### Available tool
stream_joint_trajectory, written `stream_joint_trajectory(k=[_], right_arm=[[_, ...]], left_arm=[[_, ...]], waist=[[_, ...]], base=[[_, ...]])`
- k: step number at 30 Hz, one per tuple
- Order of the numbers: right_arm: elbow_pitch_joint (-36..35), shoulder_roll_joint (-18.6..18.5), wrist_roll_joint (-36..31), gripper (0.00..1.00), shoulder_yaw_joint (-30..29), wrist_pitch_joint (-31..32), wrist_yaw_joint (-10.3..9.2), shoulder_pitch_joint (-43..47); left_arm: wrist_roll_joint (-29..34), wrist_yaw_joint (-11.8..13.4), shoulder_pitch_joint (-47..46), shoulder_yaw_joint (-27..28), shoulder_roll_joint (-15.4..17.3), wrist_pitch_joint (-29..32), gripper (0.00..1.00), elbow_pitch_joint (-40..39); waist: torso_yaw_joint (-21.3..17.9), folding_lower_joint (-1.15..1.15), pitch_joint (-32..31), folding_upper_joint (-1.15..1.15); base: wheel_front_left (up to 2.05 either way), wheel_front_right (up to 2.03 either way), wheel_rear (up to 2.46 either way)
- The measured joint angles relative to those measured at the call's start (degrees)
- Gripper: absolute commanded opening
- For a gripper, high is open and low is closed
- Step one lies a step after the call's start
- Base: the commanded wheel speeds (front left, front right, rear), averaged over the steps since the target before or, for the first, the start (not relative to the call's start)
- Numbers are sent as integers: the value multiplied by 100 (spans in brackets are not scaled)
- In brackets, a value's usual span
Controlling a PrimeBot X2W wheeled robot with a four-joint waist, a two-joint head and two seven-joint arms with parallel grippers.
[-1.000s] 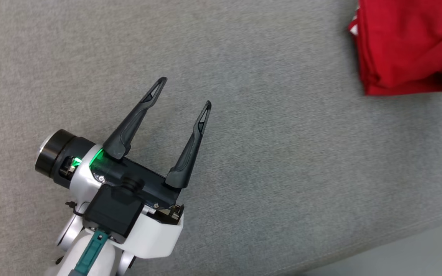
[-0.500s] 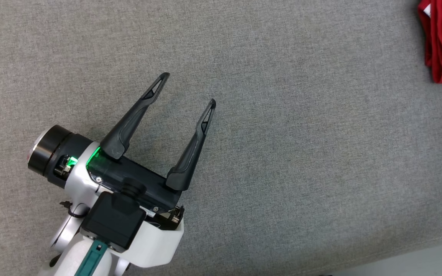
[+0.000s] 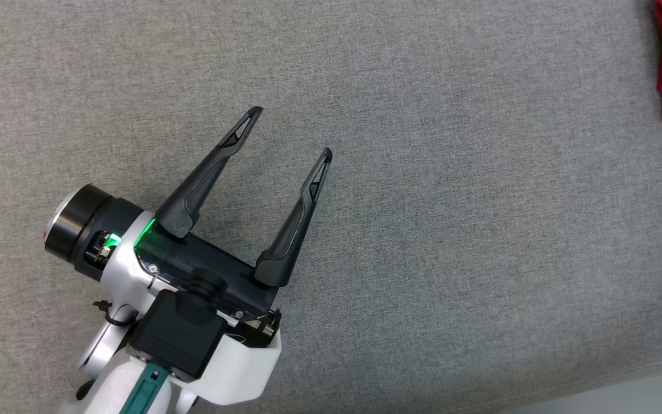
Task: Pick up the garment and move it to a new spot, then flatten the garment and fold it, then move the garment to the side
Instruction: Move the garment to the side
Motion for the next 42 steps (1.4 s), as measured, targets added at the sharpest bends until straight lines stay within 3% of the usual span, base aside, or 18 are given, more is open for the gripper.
stream_joint_trajectory(k=[5, 6, 7, 14, 19, 23, 34, 42], right_arm=[[104, -12, -375, 3, -135, 0, 0, -18], [141, -2, -431, 36, -182, 0, 0, -31], [162, 19, -510, 100, -270, 0, 0, -44], [-91, 199, -1053, 100, -925, 0, 0, -74], [-527, 839, -950, 100, -996, 0, 0, -58], [-816, 1347, -528, 100, -717, 0, 0, 98], [-1381, 1948, 248, 100, 326, 0, 0, 879], [-1914, 2316, 539, 100, 641, -1, 0, 1857]], left_arm=[[-1, 18, 1, -13, 13, 8, 100, -15], [-1, 31, 1, -27, 10, 7, 100, -14], [-1, 32, 1, -45, 2, 7, 100, -11], [-55, 92, 1, -57, -30, -55, 100, 89], [-218, 226, 36, -1, -170, -185, 100, 312], [-388, 382, 76, 138, -281, -364, 100, 512], [-806, 816, 380, 610, -481, -653, 100, 1162], [-1244, 906, 683, 808, -593, -898, 100, 1786]], waist=[[55, 0, -22, 0], [68, 0, -25, 0], [78, 0, -33, 0], [115, 0, -131, 0], [162, 0, -347, 0], [245, 0, -586, 0], [593, 0, -1334, 0], [801, 0, -2012, 0]], base=[[0, 0, 0], [0, 0, 0], [0, 0, 0], [0, 0, 0], [0, 0, 0], [0, 0, 0], [0, 0, 0], [0, 0, 0]])
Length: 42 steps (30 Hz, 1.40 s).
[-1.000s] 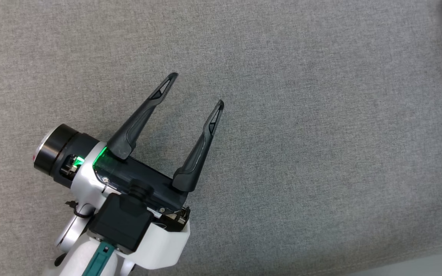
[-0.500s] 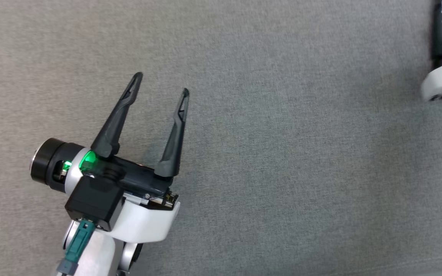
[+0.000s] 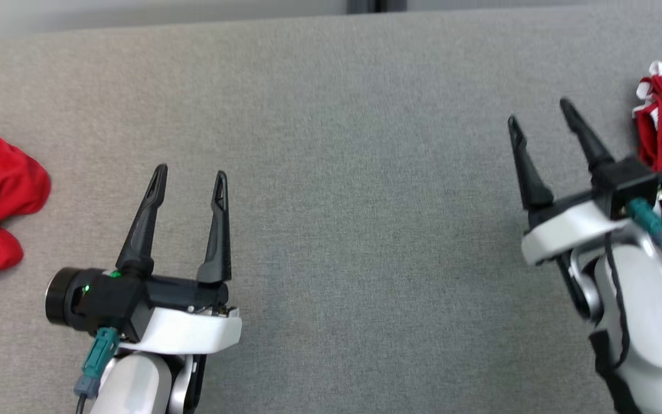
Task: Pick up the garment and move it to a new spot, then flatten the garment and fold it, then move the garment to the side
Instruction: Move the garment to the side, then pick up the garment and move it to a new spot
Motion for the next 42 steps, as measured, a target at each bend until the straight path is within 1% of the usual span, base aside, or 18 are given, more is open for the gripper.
stream_joint_trajectory(k=[3, 6, 12, 17, 23, 28, 32, 34, 36, 42], right_arm=[[-288, 118, 22, 100, -21, 0, 0, 486], [-583, 246, 151, 100, -182, 1, 0, 987], [-1204, 414, 259, 100, -372, 0, 0, 1962], [-1401, 526, 266, 100, -526, 1, -1, 2441], [-1593, 619, 221, 100, -600, 0, -1, 3029], [-1744, 647, 223, 100, -731, 1, -1, 3335], [-1752, 664, 333, 100, -691, 1, -1, 3460], [-1734, 669, 415, 100, -659, 1, -1, 3487], [-1724, 670, 490, 100, -654, 1, -1, 3487], [-1694, 671, 522, 100, -636, 1, -1, 3487]], left_arm=[[-46, 9, 141, 65, -11, -79, 100, 237], [-70, 63, 320, 101, -44, -132, 100, 455], [-174, 7, 668, 126, -77, -175, 100, 1152], [-221, -9, 864, 350, -134, -181, 100, 1317], [-136, -126, 1245, 604, -201, -181, 100, 1448], [-19, -204, 1378, 824, -263, -181, 100, 1447], [52, -250, 1418, 972, -283, -181, 100, 1458], [-47, -307, 1433, 1047, -300, -181, 100, 1460], [-62, -353, 1469, 1083, -297, -181, 100, 1462], [-79, -354, 1477, 1057, -305, -181, 100, 1467]], waist=[[47, 0, -268, 0], [95, 0, -540, 0], [223, 0, -1053, 0], [262, 0, -1333, 0], [257, 0, -1651, 0], [211, 0, -1787, 0], [151, 0, -1830, 0], [132, 0, -1851, 0], [114, 0, -1870, 0], [81, 0, -1908, 0]], base=[[0, 0, 0], [0, 0, 0], [0, 0, 0], [0, 0, 0], [0, 0, 0], [0, 0, 0], [0, 0, 0], [0, 0, 0], [0, 0, 0], [0, 0, 0]])
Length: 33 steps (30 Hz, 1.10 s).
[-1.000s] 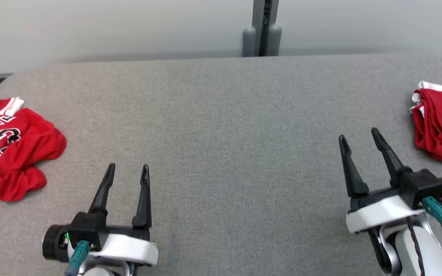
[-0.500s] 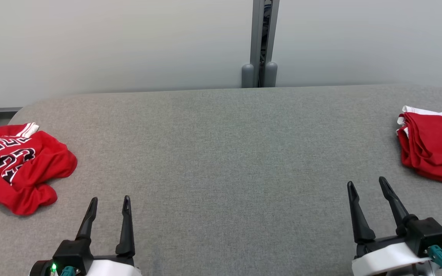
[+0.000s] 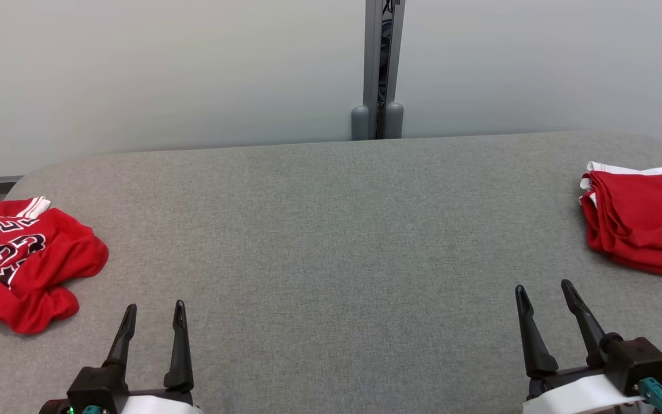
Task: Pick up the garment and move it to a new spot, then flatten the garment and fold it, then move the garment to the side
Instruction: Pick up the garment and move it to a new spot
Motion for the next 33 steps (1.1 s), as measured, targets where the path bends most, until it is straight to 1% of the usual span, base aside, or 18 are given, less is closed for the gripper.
stream_joint_trajectory(k=[6, 10, 13, 20, 31, 32, 33], right_arm=[[40, 0, 22, 100, 27, 0, 0, 21], [80, 2, 81, 100, 112, 0, 0, 123], [79, 3, 113, 100, 183, 0, 0, 123], [99, 3, 185, 100, 234, 0, 0, 126], [-8, 8, 187, 100, 404, 0, 0, 127], [-8, 8, 187, 100, 404, 0, 0, 127], [-20, 8, 187, 100, 419, 0, 0, 127]], left_arm=[[9, 4, -1, -81, -1, 0, 100, 51], [70, 9, -5, -146, -5, 0, 100, 69], [73, 57, -6, -125, -7, 0, 100, 23], [30, 86, -4, -32, -5, 0, 100, -91], [-92, 208, -5, -48, -2, 0, 100, -287], [-92, 208, -5, -48, -2, 0, 100, -287], [-93, 210, -7, -57, -4, 0, 100, -293]], waist=[[33, 0, -54, 0], [158, 0, -83, 0], [294, 0, -84, 0], [728, 0, -53, 0], [1638, 0, 75, 0], [1638, 0, 75, 0], [1727, 0, 82, 0]], base=[[0, 0, 0], [0, 0, 0], [0, 0, 0], [0, 0, 0], [0, 0, 0], [0, 0, 0], [0, 0, 0]])
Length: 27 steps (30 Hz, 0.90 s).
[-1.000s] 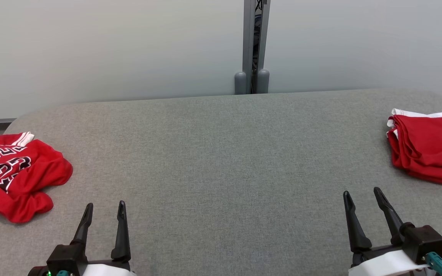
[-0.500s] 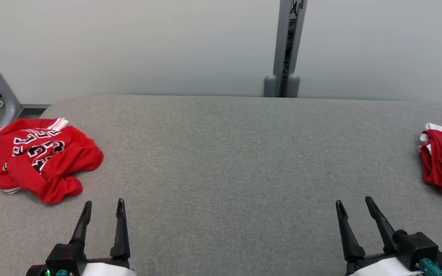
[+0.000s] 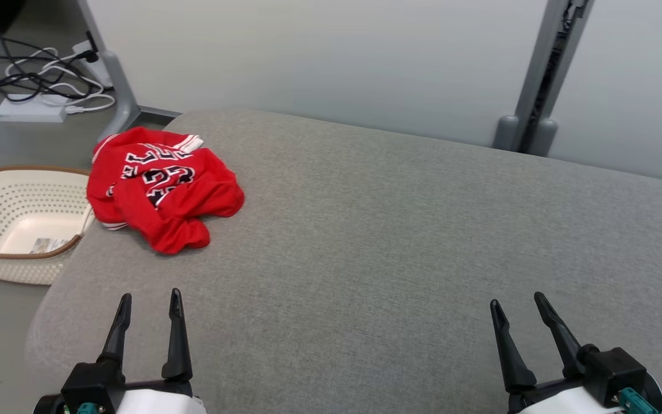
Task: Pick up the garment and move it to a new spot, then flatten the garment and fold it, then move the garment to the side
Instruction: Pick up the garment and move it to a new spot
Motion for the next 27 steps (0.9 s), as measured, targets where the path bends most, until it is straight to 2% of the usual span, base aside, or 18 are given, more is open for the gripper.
stream_joint_trajectory(k=[9, 14, 19, 27], right_arm=[[-1, 1, 10, 100, 53, 0, 0, 1], [-2, 1, 26, 100, 37, 0, 0, 1], [-2, 0, 16, 100, 64, 0, 0, 0], [4, -1, -126, 100, 78, 0, 0, -148]], left_arm=[[-3, 60, 9, 65, 1, 0, 100, -76], [-11, 86, 51, 92, 1, 0, 100, -112], [-40, 94, 74, 113, 0, 0, 100, -152], [-275, 127, -43, 198, 2, 0, 100, -207]], waist=[[744, 0, -6, 0], [987, 0, -23, 0], [1044, 0, 39, 0], [910, 0, 328, 0]], base=[[0, 0, 0], [0, 0, 0], [0, 0, 0], [0, 0, 0]])
